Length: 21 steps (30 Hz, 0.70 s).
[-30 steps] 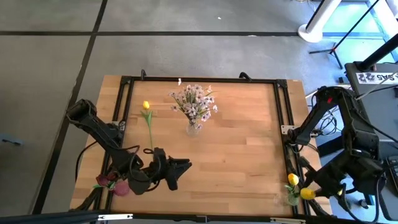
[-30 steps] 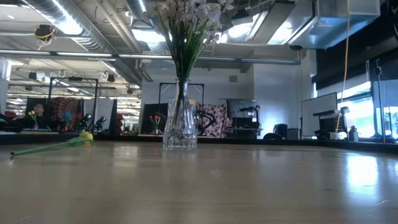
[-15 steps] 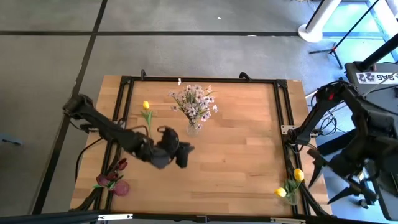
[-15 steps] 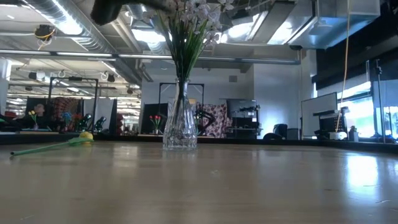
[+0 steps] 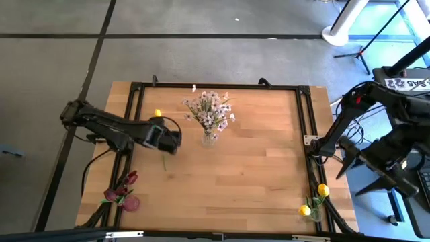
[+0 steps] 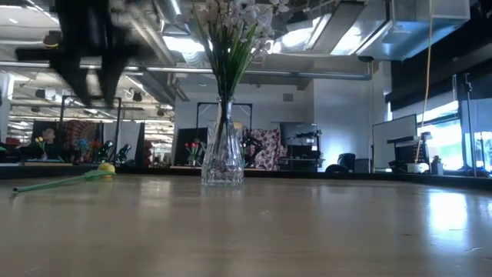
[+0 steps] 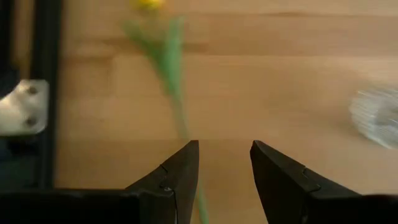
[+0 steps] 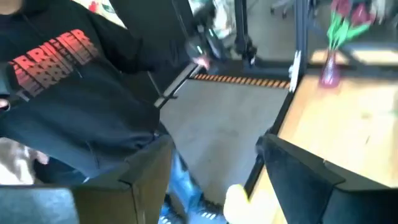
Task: Sort flowers into vase by color
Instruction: Put the yellow tulip into the bottom transparent vase
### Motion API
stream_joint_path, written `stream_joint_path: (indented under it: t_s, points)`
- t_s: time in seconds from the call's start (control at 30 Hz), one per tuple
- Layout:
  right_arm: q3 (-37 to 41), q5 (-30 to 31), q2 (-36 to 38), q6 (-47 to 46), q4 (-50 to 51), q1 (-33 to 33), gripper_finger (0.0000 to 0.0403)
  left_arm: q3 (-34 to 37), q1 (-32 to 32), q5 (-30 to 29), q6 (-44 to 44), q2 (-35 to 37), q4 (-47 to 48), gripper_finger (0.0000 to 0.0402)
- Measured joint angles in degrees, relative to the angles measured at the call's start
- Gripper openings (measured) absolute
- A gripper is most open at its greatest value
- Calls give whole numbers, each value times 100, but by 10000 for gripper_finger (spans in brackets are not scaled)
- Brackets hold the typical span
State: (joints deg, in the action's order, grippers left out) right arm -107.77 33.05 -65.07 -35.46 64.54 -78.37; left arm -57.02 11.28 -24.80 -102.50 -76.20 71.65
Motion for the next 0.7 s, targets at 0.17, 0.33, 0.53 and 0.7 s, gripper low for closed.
stream_joint_path:
  t_s: [0.17,0.33,0.53,0.7]
  points:
    - [-330,587,21,865,-9,0,248,1116,-1031,658,-78,-2,-571,143]
    - [-490,966,25,892,-55,0,248,1872,-1663,514,141,-3,-1544,143]
    - [-490,1104,10,887,-53,1,248,2507,-2181,70,258,-32,-2638,143]
    - [-490,1489,5,893,-55,0,248,2869,-2446,-128,313,-35,-3108,140]
